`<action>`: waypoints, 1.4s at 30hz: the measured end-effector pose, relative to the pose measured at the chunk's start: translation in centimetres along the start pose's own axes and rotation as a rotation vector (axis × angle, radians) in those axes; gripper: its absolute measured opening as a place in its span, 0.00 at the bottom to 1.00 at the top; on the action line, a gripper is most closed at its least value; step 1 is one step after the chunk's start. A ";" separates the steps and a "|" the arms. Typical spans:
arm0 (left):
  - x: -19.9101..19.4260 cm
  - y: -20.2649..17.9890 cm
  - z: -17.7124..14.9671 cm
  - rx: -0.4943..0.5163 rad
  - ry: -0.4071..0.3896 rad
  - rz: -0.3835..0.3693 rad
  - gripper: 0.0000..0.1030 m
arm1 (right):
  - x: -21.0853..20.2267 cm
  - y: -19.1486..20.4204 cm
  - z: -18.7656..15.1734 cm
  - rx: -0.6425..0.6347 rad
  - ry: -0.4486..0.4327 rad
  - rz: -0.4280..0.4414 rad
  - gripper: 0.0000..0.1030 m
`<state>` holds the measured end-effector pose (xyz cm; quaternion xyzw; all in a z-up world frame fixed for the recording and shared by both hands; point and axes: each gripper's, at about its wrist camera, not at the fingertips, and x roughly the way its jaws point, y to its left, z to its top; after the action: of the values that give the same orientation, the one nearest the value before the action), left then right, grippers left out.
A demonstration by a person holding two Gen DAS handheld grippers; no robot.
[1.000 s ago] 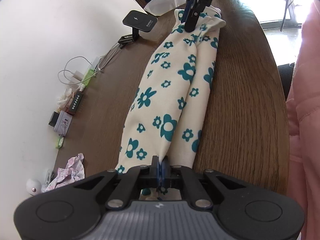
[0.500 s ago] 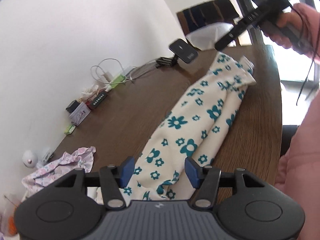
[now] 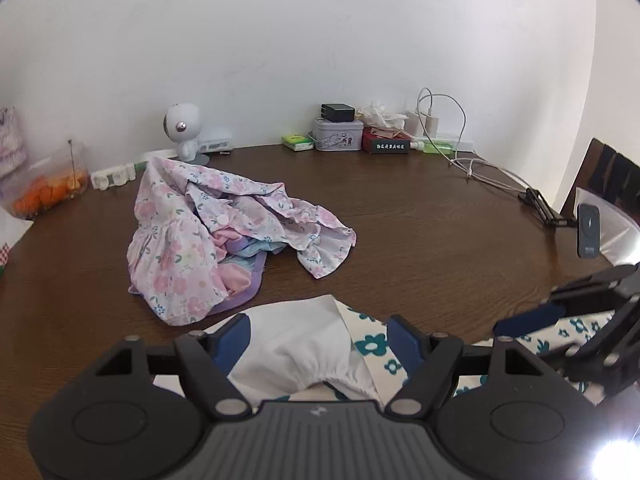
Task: Fold clothes
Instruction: 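Grasp the dress hem edge with the right gripper while the left gripper grasps it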
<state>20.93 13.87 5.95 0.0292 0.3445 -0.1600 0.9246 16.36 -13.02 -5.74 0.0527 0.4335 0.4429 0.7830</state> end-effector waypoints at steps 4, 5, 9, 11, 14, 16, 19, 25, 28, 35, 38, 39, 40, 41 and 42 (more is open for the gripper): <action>2.3 0.8 1.9 -0.028 0.047 -0.059 0.70 | 4.1 -1.0 0.4 0.126 0.026 -0.018 0.57; 2.8 0.8 2.3 -0.025 0.061 -0.069 0.70 | 4.6 -1.2 0.4 0.153 0.025 -0.010 0.52; 5.1 1.0 3.1 -0.035 0.120 -0.117 0.67 | 5.4 -1.2 0.4 0.168 0.002 0.034 0.10; 6.3 1.5 3.2 -0.083 0.149 -0.145 0.67 | 4.9 0.3 0.3 0.059 -0.030 0.029 0.05; 7.3 2.8 3.2 -0.176 0.192 -0.180 0.66 | 4.0 4.0 -0.3 -0.171 -0.076 -0.042 0.05; 7.4 3.6 3.1 -0.222 0.204 -0.199 0.66 | 3.8 6.0 -0.7 -0.283 -0.085 -0.066 0.05; 6.9 4.1 3.2 -0.243 0.216 -0.174 0.66 | 3.9 8.7 -1.4 -0.438 -0.100 -0.101 0.05; 6.4 5.5 1.8 -0.280 0.265 -0.097 0.66 | 4.1 12.3 -2.6 -0.625 -0.129 -0.109 0.05; 6.3 6.7 0.9 -0.324 0.283 -0.068 0.66 | 4.4 12.9 -3.1 -0.652 -0.128 -0.119 0.05; 6.4 7.9 -0.3 -0.429 0.288 -0.134 0.62 | 3.9 13.6 -3.8 -0.691 -0.161 -0.161 0.04; 6.3 8.0 -0.6 -0.471 0.257 -0.178 0.29 | 4.0 13.9 -4.2 -0.722 -0.168 -0.180 0.04; 6.2 8.1 -0.6 -0.486 0.241 -0.190 0.18 | 4.0 14.0 -4.3 -0.731 -0.168 -0.183 0.04; 6.0 8.2 -0.6 -0.498 0.222 -0.204 0.05 | 4.1 14.1 -4.3 -0.739 -0.168 -0.188 0.04; 5.8 8.3 -0.7 -0.508 0.202 -0.214 0.06 | 4.2 14.1 -4.4 -0.748 -0.169 -0.192 0.04; 5.4 8.4 -0.7 -0.513 0.179 -0.216 0.04 | 4.2 14.2 -4.4 -0.758 -0.170 -0.197 0.04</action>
<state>27.02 20.45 1.49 -0.2281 0.4551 -0.1619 0.8454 4.95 -2.66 -4.52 -0.2452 0.1762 0.4883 0.8188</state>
